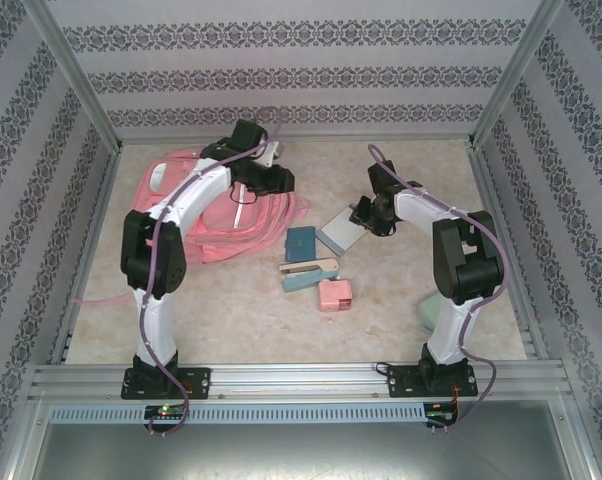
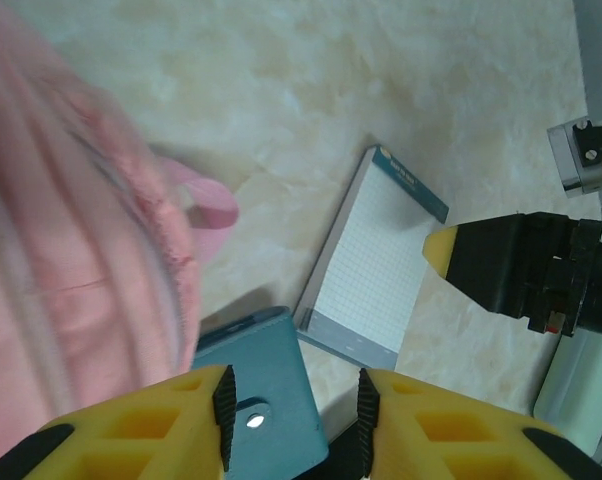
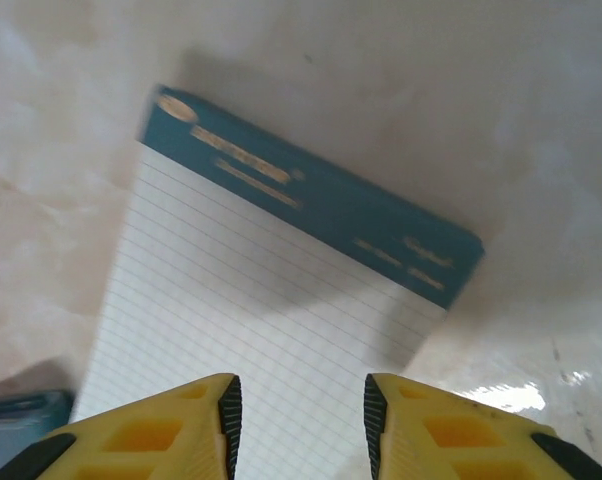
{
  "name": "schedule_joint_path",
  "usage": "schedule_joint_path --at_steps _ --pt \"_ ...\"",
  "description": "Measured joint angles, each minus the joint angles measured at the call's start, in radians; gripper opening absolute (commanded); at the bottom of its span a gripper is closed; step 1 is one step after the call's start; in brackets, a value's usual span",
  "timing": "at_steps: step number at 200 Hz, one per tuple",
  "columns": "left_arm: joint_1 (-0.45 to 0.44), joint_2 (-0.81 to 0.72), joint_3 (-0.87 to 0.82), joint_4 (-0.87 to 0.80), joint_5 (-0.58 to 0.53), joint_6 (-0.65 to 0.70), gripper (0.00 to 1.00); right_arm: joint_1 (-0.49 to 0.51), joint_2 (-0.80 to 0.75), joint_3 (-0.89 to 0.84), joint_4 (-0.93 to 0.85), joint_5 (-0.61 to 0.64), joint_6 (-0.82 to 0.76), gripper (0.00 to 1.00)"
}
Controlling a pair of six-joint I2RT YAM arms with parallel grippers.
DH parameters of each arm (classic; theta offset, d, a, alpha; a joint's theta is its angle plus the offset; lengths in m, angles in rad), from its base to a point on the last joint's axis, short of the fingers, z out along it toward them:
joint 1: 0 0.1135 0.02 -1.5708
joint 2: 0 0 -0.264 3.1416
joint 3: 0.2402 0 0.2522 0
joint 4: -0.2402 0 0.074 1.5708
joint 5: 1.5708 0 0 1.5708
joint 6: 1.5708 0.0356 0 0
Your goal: Pack books, pencil case, and school supplies into a backpack
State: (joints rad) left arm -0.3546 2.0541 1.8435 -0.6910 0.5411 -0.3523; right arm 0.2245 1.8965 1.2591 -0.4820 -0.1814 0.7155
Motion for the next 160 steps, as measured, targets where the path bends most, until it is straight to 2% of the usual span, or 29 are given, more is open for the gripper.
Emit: schedule_joint_path --at_steps 31,67,89,139,160 --pt "-0.032 0.025 0.005 -0.005 0.000 0.000 0.39 0.000 0.000 -0.061 0.019 -0.005 0.020 0.47" --pt "-0.030 0.025 0.015 -0.006 -0.004 0.000 0.39 0.000 0.026 -0.016 0.040 -0.019 0.021 0.47" --pt "-0.030 0.025 0.016 -0.011 -0.005 0.002 0.39 -0.006 0.096 0.088 0.039 -0.021 0.018 0.48" --pt "-0.030 0.024 0.010 -0.020 -0.019 0.004 0.38 -0.022 0.316 0.457 0.026 -0.087 -0.001 0.48" --pt "-0.030 0.024 0.000 -0.019 -0.018 0.003 0.38 -0.019 0.346 0.518 0.017 -0.108 -0.008 0.48"
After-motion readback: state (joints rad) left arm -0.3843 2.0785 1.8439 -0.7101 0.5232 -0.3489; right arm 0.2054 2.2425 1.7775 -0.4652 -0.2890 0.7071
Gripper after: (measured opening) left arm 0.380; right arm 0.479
